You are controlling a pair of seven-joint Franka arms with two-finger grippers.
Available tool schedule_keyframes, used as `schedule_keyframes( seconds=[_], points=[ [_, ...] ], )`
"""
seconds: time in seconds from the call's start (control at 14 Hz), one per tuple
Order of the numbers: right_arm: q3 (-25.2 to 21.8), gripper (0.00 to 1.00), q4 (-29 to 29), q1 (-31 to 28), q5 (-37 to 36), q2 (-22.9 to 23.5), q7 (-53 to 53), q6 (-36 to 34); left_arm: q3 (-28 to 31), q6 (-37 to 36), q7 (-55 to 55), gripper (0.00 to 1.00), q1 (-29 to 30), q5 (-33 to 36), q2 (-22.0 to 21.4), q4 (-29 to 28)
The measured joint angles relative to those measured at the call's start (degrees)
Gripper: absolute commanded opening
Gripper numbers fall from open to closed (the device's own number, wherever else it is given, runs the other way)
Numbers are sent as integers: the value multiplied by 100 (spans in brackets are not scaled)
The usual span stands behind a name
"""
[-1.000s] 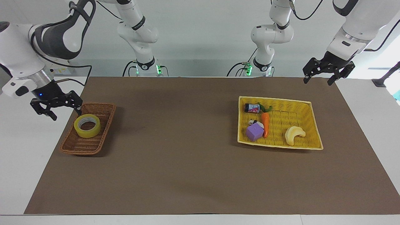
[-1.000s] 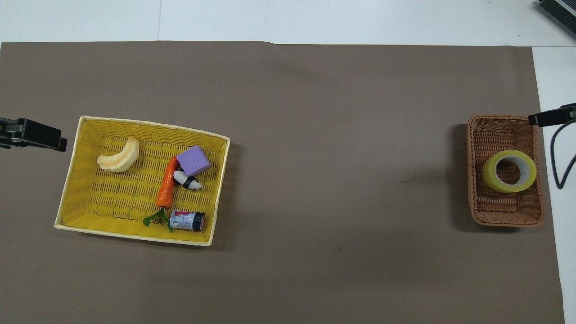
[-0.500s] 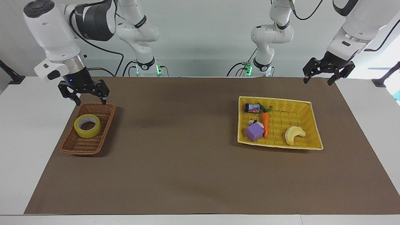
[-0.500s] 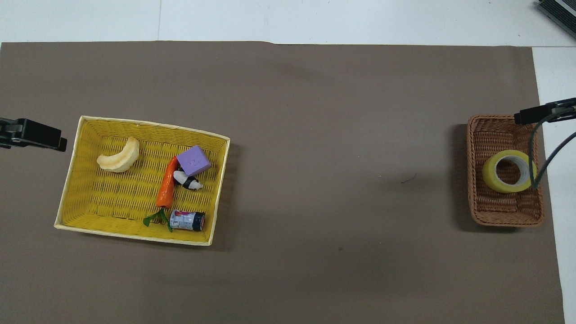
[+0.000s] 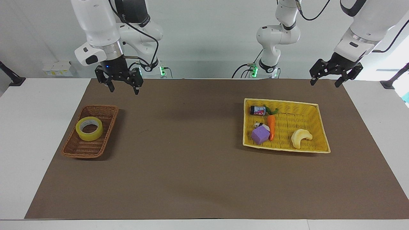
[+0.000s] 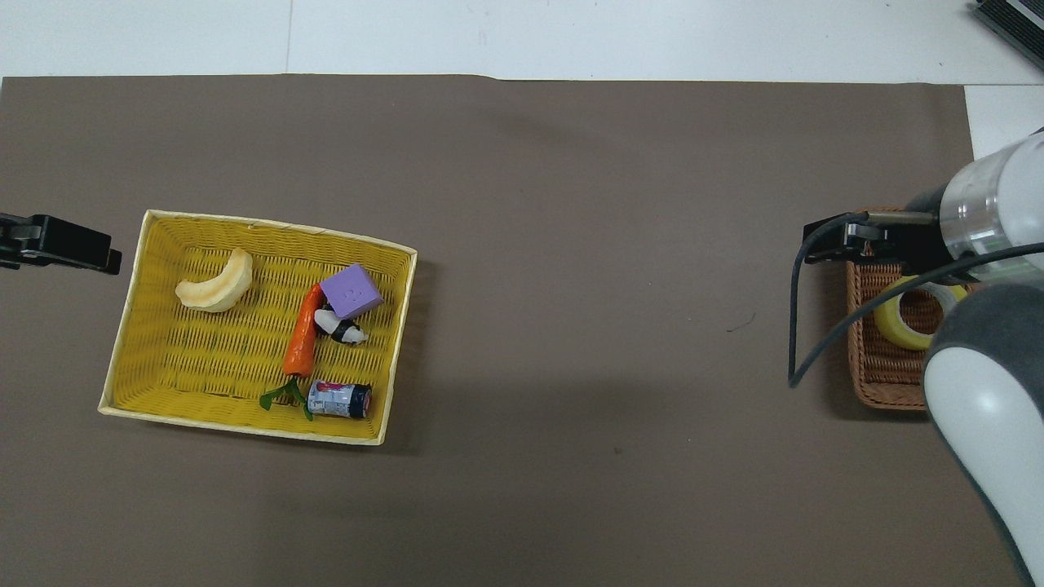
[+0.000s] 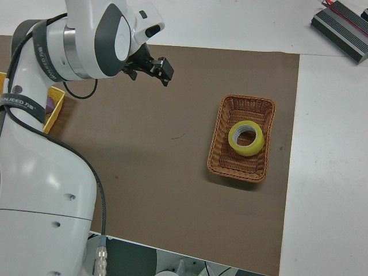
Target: Move tape to another basket
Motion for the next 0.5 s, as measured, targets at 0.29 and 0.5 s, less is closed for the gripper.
schedule_keyframes(
  seconds=[0.29, 0.5],
  points=[
    [-135, 100, 256, -50, 48, -250, -49, -605, 0, 1, 0, 100, 0, 0, 0, 0],
    [-200, 100, 258, -269, 199, -334, -417, -886, 0, 1, 0, 100, 0, 0, 0, 0]
  ],
)
